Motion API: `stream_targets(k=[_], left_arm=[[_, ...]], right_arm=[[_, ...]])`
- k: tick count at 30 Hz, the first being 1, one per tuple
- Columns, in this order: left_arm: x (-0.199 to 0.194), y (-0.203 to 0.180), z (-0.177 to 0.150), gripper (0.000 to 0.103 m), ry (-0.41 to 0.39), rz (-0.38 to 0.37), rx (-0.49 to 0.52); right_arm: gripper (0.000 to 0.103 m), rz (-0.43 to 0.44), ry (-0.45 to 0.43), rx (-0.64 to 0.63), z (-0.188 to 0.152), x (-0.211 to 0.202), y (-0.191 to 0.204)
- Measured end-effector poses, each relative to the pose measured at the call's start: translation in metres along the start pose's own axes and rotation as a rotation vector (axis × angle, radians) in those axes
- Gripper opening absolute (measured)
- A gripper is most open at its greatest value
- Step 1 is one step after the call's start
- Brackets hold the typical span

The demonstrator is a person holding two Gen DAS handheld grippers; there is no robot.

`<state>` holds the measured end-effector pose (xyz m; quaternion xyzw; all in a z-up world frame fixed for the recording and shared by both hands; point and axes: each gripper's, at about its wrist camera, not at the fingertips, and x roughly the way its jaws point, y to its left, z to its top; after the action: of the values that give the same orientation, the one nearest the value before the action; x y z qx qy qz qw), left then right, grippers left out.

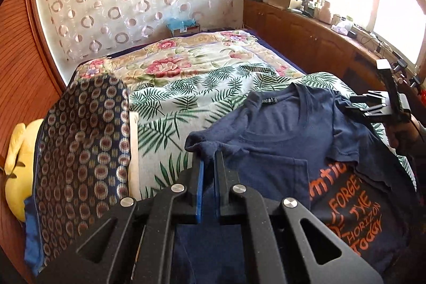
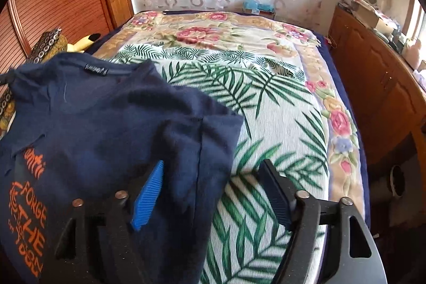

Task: Fold small clothes
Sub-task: 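Grasp the navy T-shirt hem with both grippers and lift it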

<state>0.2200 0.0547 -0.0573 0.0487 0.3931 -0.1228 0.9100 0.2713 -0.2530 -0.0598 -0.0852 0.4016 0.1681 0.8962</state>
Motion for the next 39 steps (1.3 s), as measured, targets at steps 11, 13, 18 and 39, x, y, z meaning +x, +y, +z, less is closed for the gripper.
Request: stream_targets(k=[11,13,18,39], left_arm=[[-0.047,-0.008,-0.058,0.006,-0.064,0.001,-0.057],[-0.066,-0.008,-0.071,0.006,-0.093,0.028,-0.070],[-0.116,0.000,-0.129,0.006,-0.159,0.003,-0.175],[-0.198,-0.015,-0.212,0.006,-0.225,-0.001,-0.233]], right_arm=[[0.007,-0.063,-0.175,-0.099,-0.022,-0.060,0.057],[0.007,-0.046,-0.242,-0.091,-0.038,-0.092,0.062],[0.007,0.001,-0.308,-0.048,-0.105,-0.157,0.065],[0.007,0.084,-0.274,-0.040,-0.218,-0.272,0.084]])
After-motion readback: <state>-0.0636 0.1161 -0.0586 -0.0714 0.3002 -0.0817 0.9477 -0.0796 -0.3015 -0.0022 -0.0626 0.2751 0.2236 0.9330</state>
